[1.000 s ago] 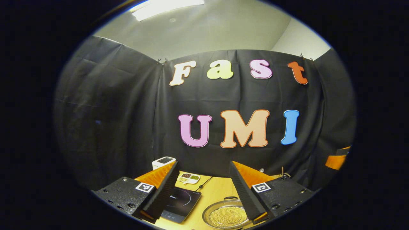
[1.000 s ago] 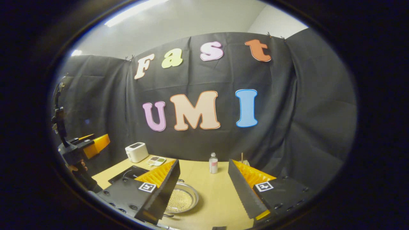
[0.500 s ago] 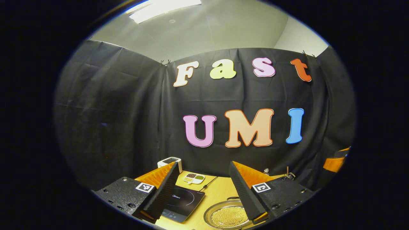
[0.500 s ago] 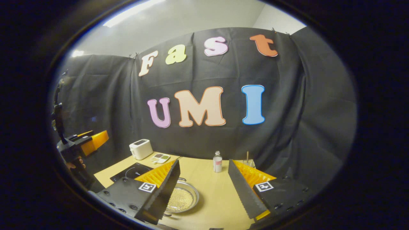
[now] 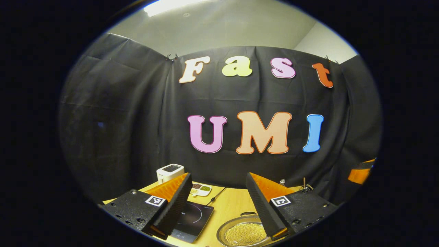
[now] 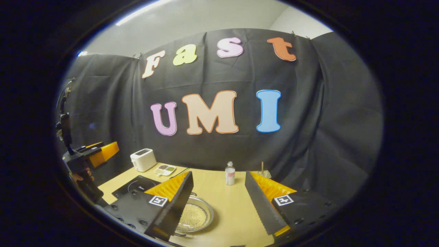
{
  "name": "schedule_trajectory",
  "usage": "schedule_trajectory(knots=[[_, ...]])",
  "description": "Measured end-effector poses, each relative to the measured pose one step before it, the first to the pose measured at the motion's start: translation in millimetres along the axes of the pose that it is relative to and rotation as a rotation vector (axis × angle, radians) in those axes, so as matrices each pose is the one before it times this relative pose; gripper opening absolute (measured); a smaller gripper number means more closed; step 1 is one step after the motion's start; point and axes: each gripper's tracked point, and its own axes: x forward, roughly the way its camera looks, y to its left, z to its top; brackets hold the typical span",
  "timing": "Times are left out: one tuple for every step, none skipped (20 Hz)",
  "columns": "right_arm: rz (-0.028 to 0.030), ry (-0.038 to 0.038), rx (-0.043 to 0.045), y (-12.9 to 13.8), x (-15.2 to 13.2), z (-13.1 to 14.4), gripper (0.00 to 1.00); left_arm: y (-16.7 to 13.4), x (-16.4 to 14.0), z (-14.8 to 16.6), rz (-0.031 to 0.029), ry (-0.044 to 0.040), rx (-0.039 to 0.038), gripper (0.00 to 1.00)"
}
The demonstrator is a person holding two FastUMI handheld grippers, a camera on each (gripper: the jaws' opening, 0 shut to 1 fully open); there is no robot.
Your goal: First push the handle of the pot to place it horizontally, then grasp the pot with both hands and set it on the induction cooktop.
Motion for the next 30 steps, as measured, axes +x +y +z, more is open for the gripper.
schedule_trajectory(knots=[[-0.02623,-0.00602,0.00893,5.13,-0.27,-4.88,0.93,7.27,5.09,-4.98,-0.01694,0.00207,0.00579,0.93],[-0.02603,0.00310,0.00570,4.75,-0.32,-6.72,0.93,9.11,3.78,-6.09,-0.01015,0.00796,0.00539,0.96],[-0.01945,0.00992,0.00431,6.46,-0.09,-11.61,0.93,10.81,2.11,-6.51,-0.00622,0.00673,0.00129,0.96],[-0.01576,0.01654,0.00514,6.60,0.22,-12.40,0.93,9.38,3.13,-3.98,-0.00647,0.00399,-0.00470,0.92],[-0.01202,0.02851,0.01155,7.10,1.10,-15.42,0.93,8.94,1.97,-3.57,-0.00681,0.00343,-0.00965,0.96],[-0.00359,0.03652,0.02005,8.62,-0.53,-16.30,0.93,8.80,1.82,-1.34,-0.00350,-0.00216,-0.01206,0.96],[0.00310,0.03539,0.02134,9.41,-0.18,-17.12,0.94,10.15,1.02,-1.78,0.00324,-0.00353,-0.01019,0.96],[0.00768,0.04146,0.02042,9.01,0.14,-16.79,0.94,10.41,1.72,-0.75,0.00634,-0.00134,-0.00386,0.96],[0.01555,0.05191,0.01739,11.07,1.73,-21.15,0.93,9.99,0.39,-3.26,0.00916,0.00423,0.00467,0.96],[0.01855,0.05942,0.01768,10.40,0.69,-21.84,0.78,10.21,-0.06,-3.29,0.01191,0.00821,0.01009,0.96],[0.02392,0.05733,0.01352,9.37,4.13,-20.98,0.64,8.31,-1.48,-2.28,0.00859,0.00436,0.00886,0.96],[0.01627,0.05455,0.00631,8.47,3.19,-17.50,0.49,6.93,-1.93,-1.22,0.00807,0.00373,0.00489,0.96],[0.01060,0.04881,0.00241,5.34,1.31,-17.70,0.35,6.27,-1.06,-2.13,0.00652,0.00577,0.00355,0.92],[0.00926,0.04410,0.00029,5.11,3.76,-12.92,0.20,5.81,-1.50,-2.79,0.00813,0.00733,0.00422,0.96],[0.01212,0.03783,-0.00300,4.24,2.66,-11.74,0.11,5.76,-1.60,-3.27,0.00892,0.00532,0.00383,0.92],[0.01416,0.04281,-0.00366,4.90,4.42,-11.48,0.01,5.41,-1.48,-0.69,0.00879,0.00183,0.00170,0.92],[0.02478,0.04710,-0.00439,6.73,2.78,-12.96,0.07,4.68,-1.35,-1.11,0.01076,0.00443,-0.00105,0.96],[0.02377,0.04387,-0.00574,6.34,3.63,-9.74,0.00,4.04,-0.63,-1.61,0.00902,0.00293,-0.00298,0.92],[0.02066,0.04487,-0.00788,4.54,5.70,-11.33,0.00,2.75,-0.15,-0.79,0.00831,0.00039,-0.00414,0.92],[0.02560,0.05261,-0.00510,6.09,4.94,-12.39,0.00,3.00,-0.40,-0.81,0.00849,0.00143,-0.00371,0.96],[0.02677,0.05396,0.00144,5.43,5.66,-13.05,0.00,3.03,-0.15,-1.23,0.00891,0.00150,-0.00165,0.96],[0.02427,0.05674,0.00457,5.03,7.90,-12.23,0.00,2.48,0.17,0.17,0.00922,0.00017,-0.00042,0.96],[0.01436,0.05502,0.00526,0.26,6.90,-10.33,0.00,2.03,0.16,-0.41,0.00688,-0.00172,0.00088,0.92],[0.00621,0.05094,0.00529,-1.42,7.15,-8.71,0.00,0.91,-0.27,0.93,0.00543,-0.00050,0.00225,0.92],[0.00709,0.04634,0.00800,-1.22,4.85,-6.98,0.02,0.91,-1.34,1.41,0.00308,-0.00199,0.00388,0.92],[0.00933,0.04112,0.01348,-2.22,4.57,-5.36,0.04,0.61,-0.69,1.82,0.00133,-0.00457,0.00641,0.96],[0.01695,0.03528,0.01602,2.74,3.99,-4.82,0.04,0.83,-0.50,0.70,0.00285,-0.00353,0.00933,0.92],[0.01688,0.03743,0.02035,1.33,6.87,-1.83,0.05,1.29,-1.11,1.47,0.00364,-0.00318,0.00906,0.92],[0.01592,0.03541,0.01860,2.51,7.75,-2.95,0.05,1.34,-0.56,2.03,0.00350,-0.00334,0.00935,0.92],[0.01264,0.02432,0.01601,1.16,5.21,-1.48,0.05,0.91,-0.33,0.81,0.00240,-0.00269,0.00792,0.92]])
